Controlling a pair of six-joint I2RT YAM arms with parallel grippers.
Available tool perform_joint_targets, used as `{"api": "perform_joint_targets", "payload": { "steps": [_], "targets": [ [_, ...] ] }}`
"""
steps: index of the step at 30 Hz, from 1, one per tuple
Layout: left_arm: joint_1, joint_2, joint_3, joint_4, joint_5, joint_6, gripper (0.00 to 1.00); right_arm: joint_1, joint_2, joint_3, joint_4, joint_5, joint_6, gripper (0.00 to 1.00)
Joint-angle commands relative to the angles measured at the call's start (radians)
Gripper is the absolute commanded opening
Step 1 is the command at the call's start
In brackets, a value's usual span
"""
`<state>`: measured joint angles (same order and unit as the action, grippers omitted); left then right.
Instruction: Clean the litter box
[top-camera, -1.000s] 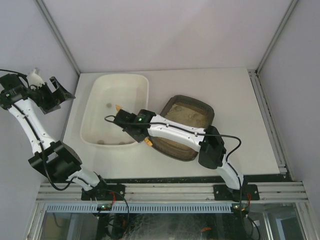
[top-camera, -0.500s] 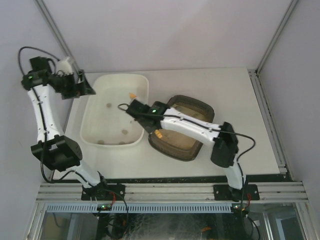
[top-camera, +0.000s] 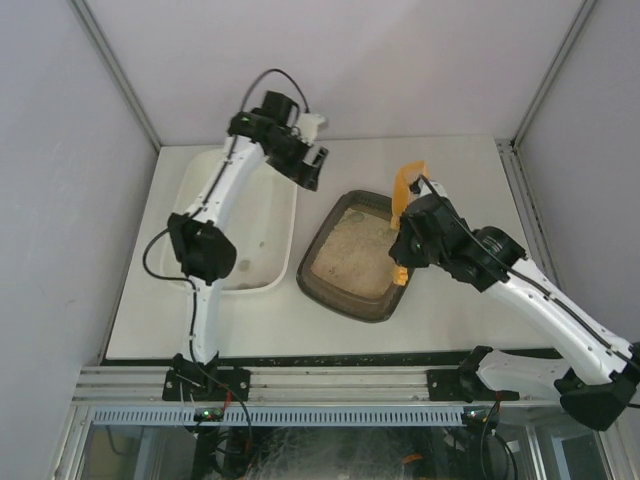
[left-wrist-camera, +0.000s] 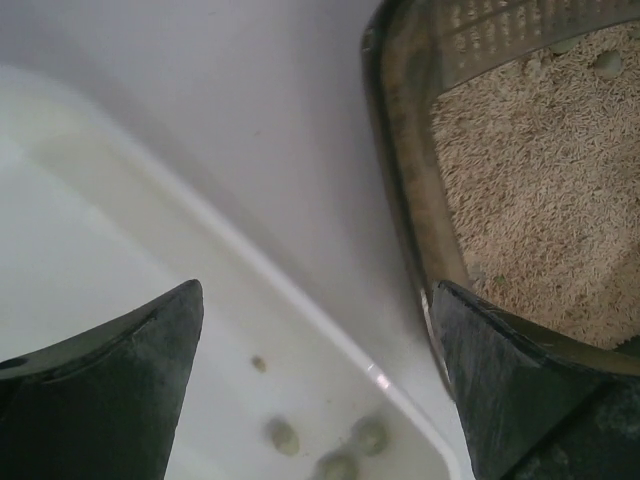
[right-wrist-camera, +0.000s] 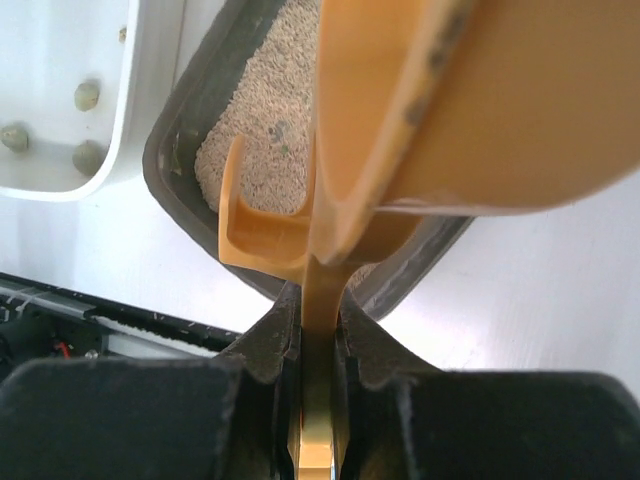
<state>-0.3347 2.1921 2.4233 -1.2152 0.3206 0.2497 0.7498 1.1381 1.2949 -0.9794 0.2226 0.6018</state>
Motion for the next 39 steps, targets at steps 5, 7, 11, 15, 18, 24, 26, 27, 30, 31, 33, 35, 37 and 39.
{"api": "perform_joint_targets", "payload": {
  "steps": [5, 7, 11, 15, 18, 24, 26, 27, 30, 31, 33, 35, 37, 39],
  "targets": [
    [-0.223, 0.135, 0.016, 0.242, -0.237, -0.125, 1.0, 0.008, -0.187, -0.169, 0.003, 0.008, 0.202, 0.0],
    [-0.234, 0.176, 0.02, 0.285, -0.264, -0.165, 1.0, 0.005, -0.224, -0.205, 0.013, 0.002, 0.218, 0.0],
    [-0.238, 0.235, 0.017, 0.335, -0.333, -0.184, 1.0, -0.018, -0.266, -0.248, 0.016, -0.002, 0.219, 0.0],
    [-0.236, 0.266, -0.001, 0.336, -0.355, -0.179, 0.99, -0.051, -0.285, -0.27, 0.024, -0.032, 0.204, 0.0],
    [-0.234, 0.283, -0.031, 0.333, -0.351, -0.186, 0.88, -0.068, -0.287, -0.281, 0.04, -0.051, 0.191, 0.0],
    [-0.212, 0.26, -0.112, 0.29, -0.182, -0.268, 0.47, -0.089, -0.278, -0.292, 0.07, -0.065, 0.181, 0.0],
    [-0.208, 0.222, -0.18, 0.295, -0.132, -0.306, 0.43, -0.094, -0.276, -0.298, 0.083, -0.07, 0.18, 0.0],
    [-0.206, 0.202, -0.215, 0.295, -0.116, -0.327, 0.4, -0.097, -0.276, -0.302, 0.091, -0.074, 0.18, 0.0],
    [-0.198, 0.138, -0.325, 0.298, -0.053, -0.399, 0.34, -0.101, -0.277, -0.305, 0.098, -0.076, 0.179, 0.0],
    [-0.193, 0.119, -0.368, 0.302, -0.032, -0.435, 0.34, -0.104, -0.278, -0.305, 0.098, -0.074, 0.176, 0.0],
    [-0.185, 0.085, -0.437, 0.311, -0.005, -0.493, 0.35, -0.112, -0.282, -0.309, 0.101, -0.078, 0.163, 0.0],
    [-0.176, 0.049, -0.499, 0.321, 0.007, -0.552, 0.36, -0.122, -0.282, -0.315, 0.108, -0.096, 0.148, 0.0],
    [-0.168, 0.009, -0.569, 0.342, 0.014, -0.623, 0.36, -0.135, -0.274, -0.319, 0.111, -0.124, 0.135, 0.0],
    [-0.164, -0.048, -0.656, 0.389, 0.011, -0.684, 0.33, -0.146, -0.258, -0.322, 0.111, -0.156, 0.119, 0.0]
  ]
}}
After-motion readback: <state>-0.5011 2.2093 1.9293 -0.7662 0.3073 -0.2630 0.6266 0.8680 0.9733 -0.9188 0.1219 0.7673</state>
